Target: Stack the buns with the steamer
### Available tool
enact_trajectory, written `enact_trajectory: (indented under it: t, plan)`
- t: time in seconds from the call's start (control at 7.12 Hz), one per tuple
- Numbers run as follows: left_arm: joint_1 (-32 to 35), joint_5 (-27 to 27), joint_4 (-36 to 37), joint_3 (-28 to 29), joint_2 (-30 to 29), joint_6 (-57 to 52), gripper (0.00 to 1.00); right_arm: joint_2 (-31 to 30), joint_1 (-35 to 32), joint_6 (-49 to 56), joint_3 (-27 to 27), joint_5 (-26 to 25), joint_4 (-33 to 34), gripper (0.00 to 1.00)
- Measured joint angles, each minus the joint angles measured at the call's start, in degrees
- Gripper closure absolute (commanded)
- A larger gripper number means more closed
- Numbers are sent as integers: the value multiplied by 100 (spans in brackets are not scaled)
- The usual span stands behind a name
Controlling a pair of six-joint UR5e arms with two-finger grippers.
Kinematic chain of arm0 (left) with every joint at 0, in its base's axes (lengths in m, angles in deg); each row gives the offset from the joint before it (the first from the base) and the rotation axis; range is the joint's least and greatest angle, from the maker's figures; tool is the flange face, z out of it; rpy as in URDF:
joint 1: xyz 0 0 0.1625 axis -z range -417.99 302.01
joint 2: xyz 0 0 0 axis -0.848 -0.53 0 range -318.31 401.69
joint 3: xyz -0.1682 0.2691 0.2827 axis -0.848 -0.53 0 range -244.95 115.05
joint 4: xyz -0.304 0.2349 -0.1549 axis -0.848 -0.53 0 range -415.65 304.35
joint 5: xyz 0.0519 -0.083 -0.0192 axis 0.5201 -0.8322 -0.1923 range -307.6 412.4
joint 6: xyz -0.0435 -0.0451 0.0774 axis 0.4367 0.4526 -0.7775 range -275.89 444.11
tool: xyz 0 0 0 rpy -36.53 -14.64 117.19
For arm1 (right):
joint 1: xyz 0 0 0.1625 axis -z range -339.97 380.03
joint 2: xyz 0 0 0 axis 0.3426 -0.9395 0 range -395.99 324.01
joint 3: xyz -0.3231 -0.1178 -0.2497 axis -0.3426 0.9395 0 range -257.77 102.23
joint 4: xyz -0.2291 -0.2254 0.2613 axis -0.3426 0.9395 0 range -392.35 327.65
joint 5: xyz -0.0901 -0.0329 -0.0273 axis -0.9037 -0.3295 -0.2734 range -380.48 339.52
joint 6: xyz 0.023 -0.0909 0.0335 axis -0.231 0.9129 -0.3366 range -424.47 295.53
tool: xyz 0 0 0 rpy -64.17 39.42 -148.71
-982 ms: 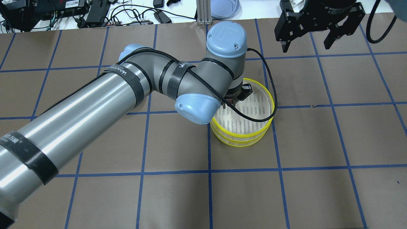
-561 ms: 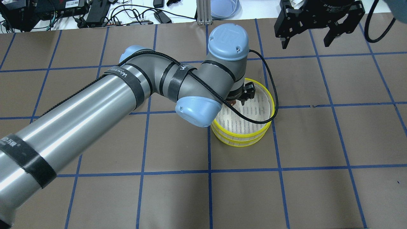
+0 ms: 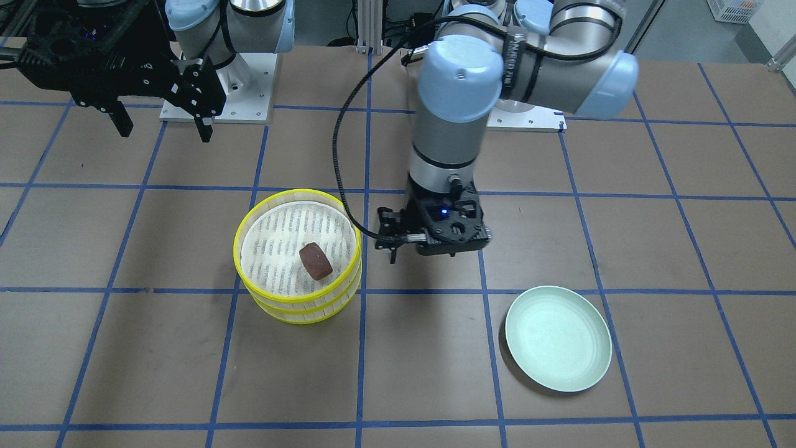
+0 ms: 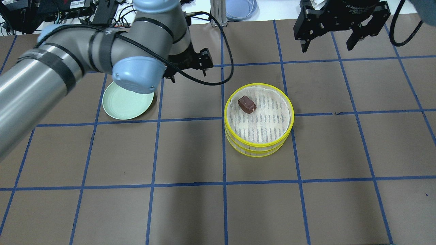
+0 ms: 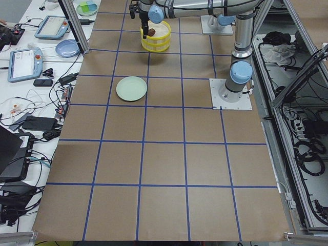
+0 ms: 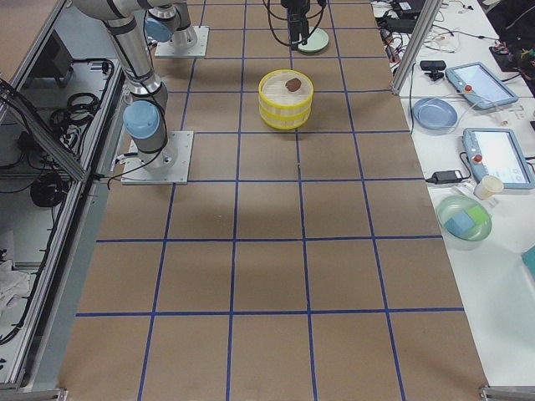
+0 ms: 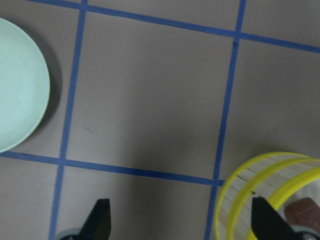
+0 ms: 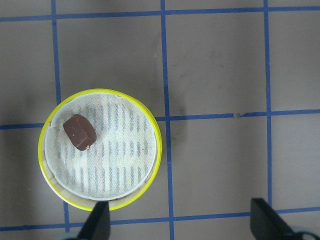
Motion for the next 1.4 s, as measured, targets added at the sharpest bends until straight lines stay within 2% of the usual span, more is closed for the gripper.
enact_trajectory:
  t: [0.28,0.56,0.84,1.4]
  plan:
    - [-814,-13,-794,229,423,-938,0,0,0,6,-2,0,0,0]
    - [-1069,2,-1689,546,790,-1186,0,5,0,7,-5,1,0,0]
    - [-1141,17,-1965,630,927,-1223,0,8,0,7,-5,0,0,0]
    - [-1225,23,-2008,564,911,-1289,0,2,0,7,-5,-32,-8,0]
